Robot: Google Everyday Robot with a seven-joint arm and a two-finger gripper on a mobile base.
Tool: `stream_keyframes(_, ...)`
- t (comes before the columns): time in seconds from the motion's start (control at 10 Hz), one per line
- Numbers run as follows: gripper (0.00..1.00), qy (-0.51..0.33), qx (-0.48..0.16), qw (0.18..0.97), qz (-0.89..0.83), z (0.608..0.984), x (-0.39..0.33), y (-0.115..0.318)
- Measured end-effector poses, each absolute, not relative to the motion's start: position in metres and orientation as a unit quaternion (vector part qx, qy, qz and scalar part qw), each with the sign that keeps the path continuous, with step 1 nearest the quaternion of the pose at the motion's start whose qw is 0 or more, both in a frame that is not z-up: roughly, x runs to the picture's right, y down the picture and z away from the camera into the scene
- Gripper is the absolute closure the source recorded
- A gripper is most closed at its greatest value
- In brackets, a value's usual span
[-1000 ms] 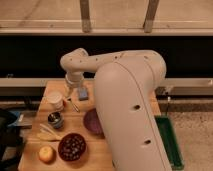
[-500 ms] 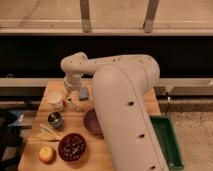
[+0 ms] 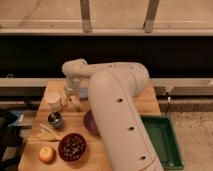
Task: Place fork in purple bowl
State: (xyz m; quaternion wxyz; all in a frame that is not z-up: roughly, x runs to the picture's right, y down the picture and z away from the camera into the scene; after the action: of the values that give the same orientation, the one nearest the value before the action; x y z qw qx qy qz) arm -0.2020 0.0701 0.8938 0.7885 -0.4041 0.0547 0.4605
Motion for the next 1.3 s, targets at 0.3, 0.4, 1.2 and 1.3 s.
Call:
stream_keyframes(0.3, 0.38, 0.063, -0.422, 0.78, 0.458, 0.905, -0.198, 0.082)
stream_keyframes(0.4, 0.38, 0.062, -0.426, 0.782, 0.451, 0.911, -0.201, 0.084)
stream_keyframes(1.2, 0.38, 0.082, -0.418, 0.814, 0.394, 0.942, -0.208, 0.079)
stream_keyframes(1.3, 0.38, 0.082, -0.417, 0.814, 0.396, 0.94, -0.205, 0.075)
